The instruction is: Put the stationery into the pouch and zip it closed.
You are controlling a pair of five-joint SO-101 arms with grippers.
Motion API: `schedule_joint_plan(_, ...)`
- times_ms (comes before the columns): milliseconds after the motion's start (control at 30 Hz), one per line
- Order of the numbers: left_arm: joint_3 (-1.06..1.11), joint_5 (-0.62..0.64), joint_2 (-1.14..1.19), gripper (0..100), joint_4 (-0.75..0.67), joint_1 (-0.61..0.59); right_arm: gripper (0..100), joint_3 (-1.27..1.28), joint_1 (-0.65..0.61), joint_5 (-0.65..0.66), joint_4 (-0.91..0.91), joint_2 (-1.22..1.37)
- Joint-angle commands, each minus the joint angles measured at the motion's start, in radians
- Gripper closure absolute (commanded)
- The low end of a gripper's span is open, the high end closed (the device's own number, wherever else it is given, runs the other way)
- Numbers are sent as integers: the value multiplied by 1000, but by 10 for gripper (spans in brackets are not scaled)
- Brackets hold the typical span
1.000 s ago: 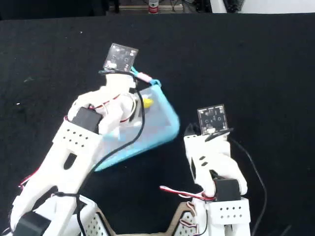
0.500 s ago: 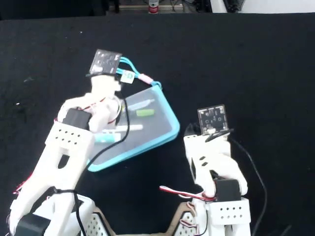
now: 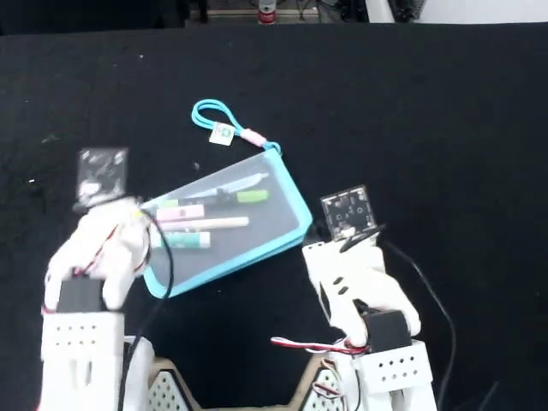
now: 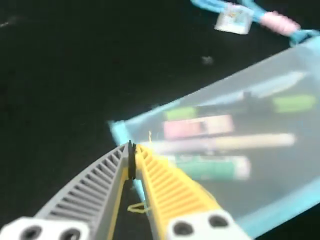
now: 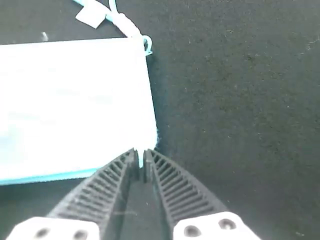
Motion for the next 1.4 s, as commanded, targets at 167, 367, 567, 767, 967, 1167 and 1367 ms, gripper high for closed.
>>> schedule_joint_plan(167,205,-63,-443,970,196,-53,986,12,127,3,86,-12)
schedule_joint_plan(367,348,-78,-555,970,281,-96,986,77,196,12,103,-12)
schedule_joint_plan(567,421,-95,-535,970,362,-137,986,173,204,9,103,-12)
schedule_joint_plan(767,467,-95,-535,970,342,-217,986,185,230,5,110,-12)
schedule_joint_plan(967,493,-71,-534,971,324,-223,986,185,259,8,112,-12)
schedule_joint_plan(1167,493,26,-535,970,328,-229,986,185,258,11,110,-12)
schedule_joint_plan(1367,493,29,-535,970,328,-228,986,185,258,11,110,-12)
